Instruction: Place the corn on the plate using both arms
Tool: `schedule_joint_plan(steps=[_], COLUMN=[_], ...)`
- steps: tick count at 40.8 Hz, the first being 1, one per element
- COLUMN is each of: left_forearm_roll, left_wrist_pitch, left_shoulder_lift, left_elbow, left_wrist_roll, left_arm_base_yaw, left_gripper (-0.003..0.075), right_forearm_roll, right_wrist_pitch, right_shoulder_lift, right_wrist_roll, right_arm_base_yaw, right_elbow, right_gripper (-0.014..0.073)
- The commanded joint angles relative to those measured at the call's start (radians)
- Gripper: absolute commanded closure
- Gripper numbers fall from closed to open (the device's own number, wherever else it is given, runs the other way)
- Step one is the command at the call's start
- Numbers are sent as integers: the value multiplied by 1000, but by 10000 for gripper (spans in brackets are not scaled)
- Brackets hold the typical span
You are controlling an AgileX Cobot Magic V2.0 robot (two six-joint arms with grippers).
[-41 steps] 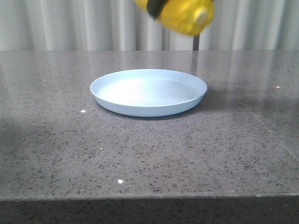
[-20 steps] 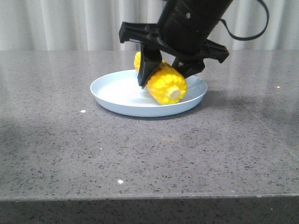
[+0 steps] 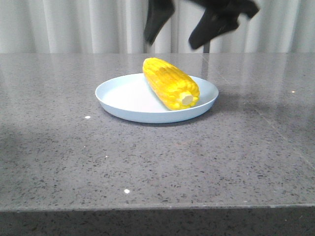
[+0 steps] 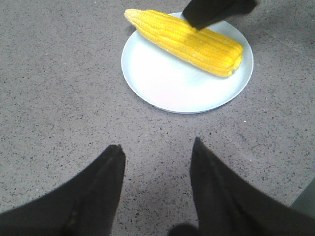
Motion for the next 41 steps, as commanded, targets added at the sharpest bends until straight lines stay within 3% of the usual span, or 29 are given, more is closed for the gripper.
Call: schedule_joint_plan(steps=[1,8,16,30,41], left_forearm_roll=[-12,-12,-12,-12,-15], left_wrist_pitch=[-70,-70,-70,-70,-70], left_shoulder_lift=[-4,-4,-4,-4,-4], left_elbow=[-25,-25,-25,-25,-25], left_wrist_roll=[-7,-7,-7,-7,-7], left_arm_base_yaw=[-7,-7,-7,-7,-7], left_gripper=[409,409,409,409,409], right_forearm_roll=[-92,-210,-231,-230,-204], right_wrist_pitch=[26,215,377,429,460], right_shoulder_lift=[-134,-311,-503,-830,-945], right_wrist_roll=[-2,-2,-44,-84,-84], right_arm_base_yaw=[1,1,1,1,1], right_elbow=[-31,-31,26,252,291], right_gripper=[11,11,11,11,11])
